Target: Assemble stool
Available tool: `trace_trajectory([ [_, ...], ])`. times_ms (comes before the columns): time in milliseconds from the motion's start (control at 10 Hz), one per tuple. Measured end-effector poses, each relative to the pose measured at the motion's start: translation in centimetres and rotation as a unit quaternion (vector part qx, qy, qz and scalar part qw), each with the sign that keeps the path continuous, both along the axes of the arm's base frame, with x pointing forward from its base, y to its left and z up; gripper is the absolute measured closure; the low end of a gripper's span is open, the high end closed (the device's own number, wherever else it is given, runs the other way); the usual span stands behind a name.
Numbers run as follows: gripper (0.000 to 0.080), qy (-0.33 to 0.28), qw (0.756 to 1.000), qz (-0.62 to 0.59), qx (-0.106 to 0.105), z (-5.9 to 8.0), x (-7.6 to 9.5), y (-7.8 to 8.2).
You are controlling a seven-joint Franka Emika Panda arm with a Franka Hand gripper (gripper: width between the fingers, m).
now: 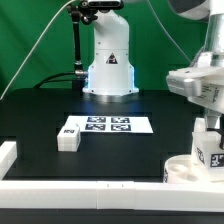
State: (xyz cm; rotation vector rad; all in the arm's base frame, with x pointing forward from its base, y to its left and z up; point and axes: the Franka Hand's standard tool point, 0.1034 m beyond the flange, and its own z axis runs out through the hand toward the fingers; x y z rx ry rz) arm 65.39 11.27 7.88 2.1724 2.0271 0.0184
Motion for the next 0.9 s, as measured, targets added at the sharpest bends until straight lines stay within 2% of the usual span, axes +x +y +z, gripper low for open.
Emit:
trace_trajectory([
  [200,0.0449,-0.001,0.994,-0.111,0.016,-0.04,-0.06,-0.01],
  [400,0.0449,-0.008,0.976,-0.211,0.044,-0.04,0.18,0.23],
  [900,0.045,-0.026,0.934,-0.349,0.065,-0.01,0.09,0.33],
])
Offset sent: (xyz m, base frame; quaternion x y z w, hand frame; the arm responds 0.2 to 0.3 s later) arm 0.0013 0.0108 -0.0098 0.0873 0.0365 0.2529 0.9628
